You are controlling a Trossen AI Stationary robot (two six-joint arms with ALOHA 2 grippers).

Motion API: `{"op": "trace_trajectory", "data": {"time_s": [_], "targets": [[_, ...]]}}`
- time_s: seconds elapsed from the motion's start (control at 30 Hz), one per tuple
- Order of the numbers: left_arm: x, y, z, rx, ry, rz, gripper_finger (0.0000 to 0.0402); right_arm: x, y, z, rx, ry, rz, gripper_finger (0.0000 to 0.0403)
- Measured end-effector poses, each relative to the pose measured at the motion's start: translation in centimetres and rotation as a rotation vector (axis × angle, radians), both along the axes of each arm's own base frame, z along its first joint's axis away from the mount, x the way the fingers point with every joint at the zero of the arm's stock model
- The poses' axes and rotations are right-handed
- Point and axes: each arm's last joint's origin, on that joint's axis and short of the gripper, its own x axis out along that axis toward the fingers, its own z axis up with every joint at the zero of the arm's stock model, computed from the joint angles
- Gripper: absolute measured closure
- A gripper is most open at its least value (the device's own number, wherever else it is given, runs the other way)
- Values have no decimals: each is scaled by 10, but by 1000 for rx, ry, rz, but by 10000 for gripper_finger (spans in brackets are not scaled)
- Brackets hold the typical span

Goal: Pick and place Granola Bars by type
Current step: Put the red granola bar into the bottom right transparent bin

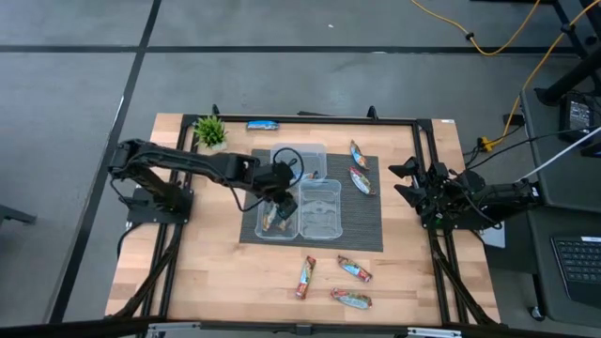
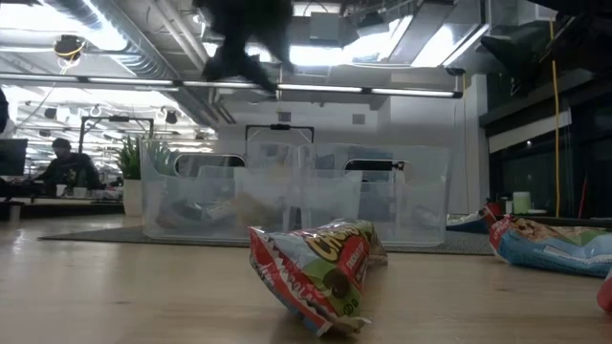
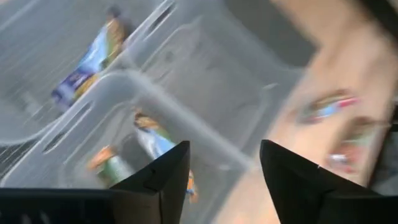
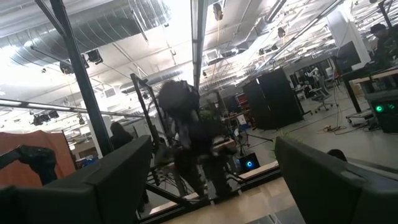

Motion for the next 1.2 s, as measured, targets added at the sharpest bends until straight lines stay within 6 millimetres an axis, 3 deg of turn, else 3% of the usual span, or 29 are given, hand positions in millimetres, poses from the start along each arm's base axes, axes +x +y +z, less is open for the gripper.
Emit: {"op": "trace_trajectory", "data": {"time_s": [0.33, 0.5, 0.63, 0.83, 1.2], "targets": [[-2, -65, 78, 27, -250, -176, 218, 0, 0, 0, 0, 0, 0, 59], [-16, -106, 105, -10, -343, -174, 220, 0, 0, 0, 0, 0, 0, 59], [-27, -131, 113, -22, -384, -126, 220, 0, 0, 0, -2, 0, -1, 59], [-12, -157, 83, -71, -293, -80, 220, 0, 0, 0, -3, 0, -2, 59], [44, -194, -19, -211, -36, 18, 220, 0, 0, 0, 0, 0, 0, 59]]}}
